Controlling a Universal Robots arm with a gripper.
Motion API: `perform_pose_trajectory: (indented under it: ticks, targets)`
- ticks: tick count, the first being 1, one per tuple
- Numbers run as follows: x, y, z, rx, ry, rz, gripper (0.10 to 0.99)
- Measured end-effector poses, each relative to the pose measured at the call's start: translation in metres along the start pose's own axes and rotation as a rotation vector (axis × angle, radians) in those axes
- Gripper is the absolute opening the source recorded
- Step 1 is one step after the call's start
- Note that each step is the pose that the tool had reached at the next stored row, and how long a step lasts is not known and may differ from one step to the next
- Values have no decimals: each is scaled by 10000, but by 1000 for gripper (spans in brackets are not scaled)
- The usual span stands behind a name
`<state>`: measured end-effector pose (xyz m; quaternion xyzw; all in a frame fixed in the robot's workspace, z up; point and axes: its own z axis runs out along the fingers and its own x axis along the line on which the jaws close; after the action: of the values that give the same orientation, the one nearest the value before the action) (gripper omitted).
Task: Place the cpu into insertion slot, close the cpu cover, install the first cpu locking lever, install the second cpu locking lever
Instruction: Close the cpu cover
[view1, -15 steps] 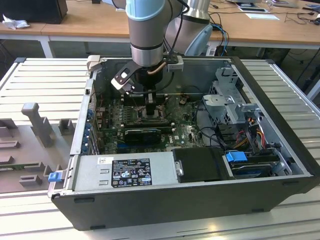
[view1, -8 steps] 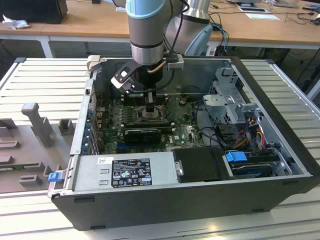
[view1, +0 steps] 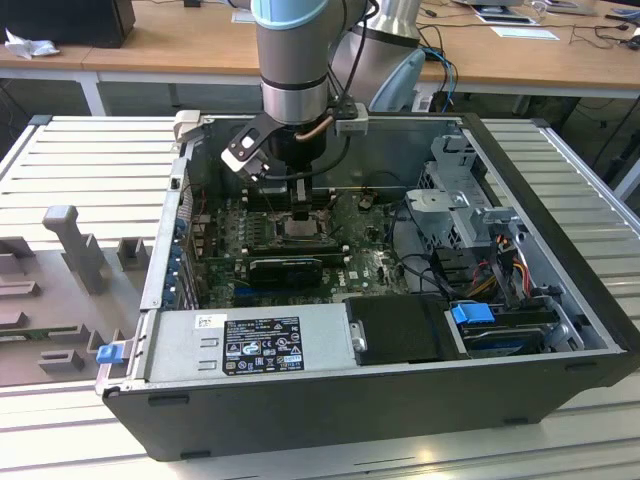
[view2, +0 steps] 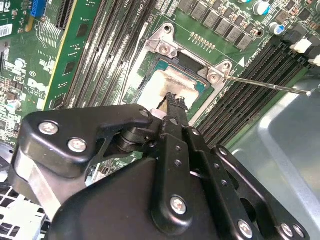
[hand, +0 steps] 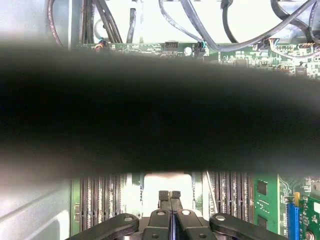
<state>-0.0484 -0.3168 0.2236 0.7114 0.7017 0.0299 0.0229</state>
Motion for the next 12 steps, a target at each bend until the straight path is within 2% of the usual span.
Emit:
perform_pose_trajectory:
  ticks: [3,5,6,7,8,12]
  targets:
    - [-3,13,-3,22,6,2,106]
    - [-7,36,-1,71,22,5,106]
    - [-9,48,0,109,27,5,106]
    - [-13,77,2,207,50,9,106]
    - [-13,78,2,226,50,10,106]
    - [-11,79,-20,226,53,9,106]
